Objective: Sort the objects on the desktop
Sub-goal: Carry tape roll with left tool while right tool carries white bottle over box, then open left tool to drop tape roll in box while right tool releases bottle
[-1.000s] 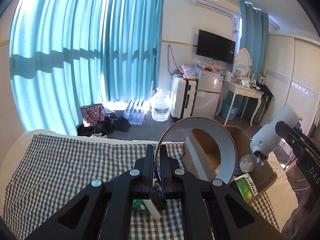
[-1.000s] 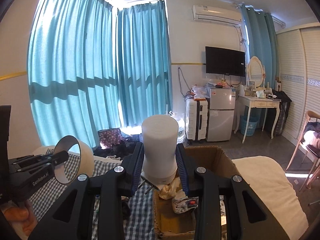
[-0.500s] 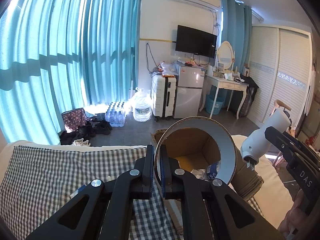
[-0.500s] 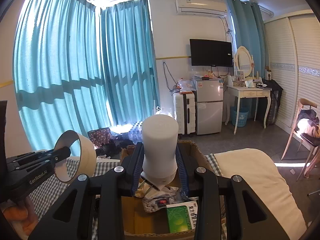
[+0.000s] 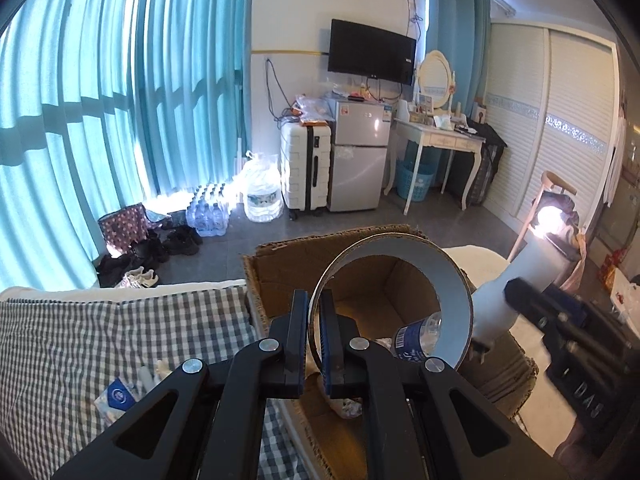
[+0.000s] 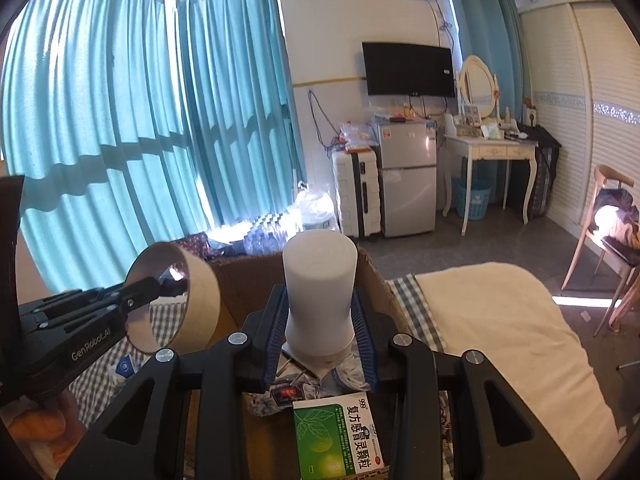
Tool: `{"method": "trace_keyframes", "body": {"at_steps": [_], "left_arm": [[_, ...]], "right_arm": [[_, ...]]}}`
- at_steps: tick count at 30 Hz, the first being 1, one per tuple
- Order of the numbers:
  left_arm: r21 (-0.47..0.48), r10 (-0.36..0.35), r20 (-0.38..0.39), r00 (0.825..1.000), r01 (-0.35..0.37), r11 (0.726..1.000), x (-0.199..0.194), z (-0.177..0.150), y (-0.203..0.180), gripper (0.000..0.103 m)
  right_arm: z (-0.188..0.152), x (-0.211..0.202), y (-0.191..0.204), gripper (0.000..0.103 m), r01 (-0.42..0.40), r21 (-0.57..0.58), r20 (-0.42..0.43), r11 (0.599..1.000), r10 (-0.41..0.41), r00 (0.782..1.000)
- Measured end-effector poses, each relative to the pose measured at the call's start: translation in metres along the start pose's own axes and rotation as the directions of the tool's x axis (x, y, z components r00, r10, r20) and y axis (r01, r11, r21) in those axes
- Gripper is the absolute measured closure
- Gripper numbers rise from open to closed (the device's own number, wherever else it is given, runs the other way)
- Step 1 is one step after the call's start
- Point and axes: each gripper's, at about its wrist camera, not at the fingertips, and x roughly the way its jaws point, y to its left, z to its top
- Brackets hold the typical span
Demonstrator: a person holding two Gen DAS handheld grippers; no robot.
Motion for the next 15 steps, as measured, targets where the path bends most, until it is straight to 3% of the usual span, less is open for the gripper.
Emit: {"method": "trace_keyframes", "body": {"at_steps": [10, 15], "left_arm": [[0.033, -0.018, -0.093, 0.996, 0.021, 0.999, 0.048, -0.008, -0.011, 0.098], [0.047, -0.017, -0.135, 0.991, 0.024, 0.999, 0.068, -0.014, -0.018, 0.097]], "right_arm": [[-0.019, 0.046, -0.013, 0.071, 0.044, 0.003, -0.104, 0.999, -0.044, 0.994], [-0.021, 0.051, -0.026, 0.071, 0.056, 0.025, -0.111, 0.998, -0.053, 0.992]]}}
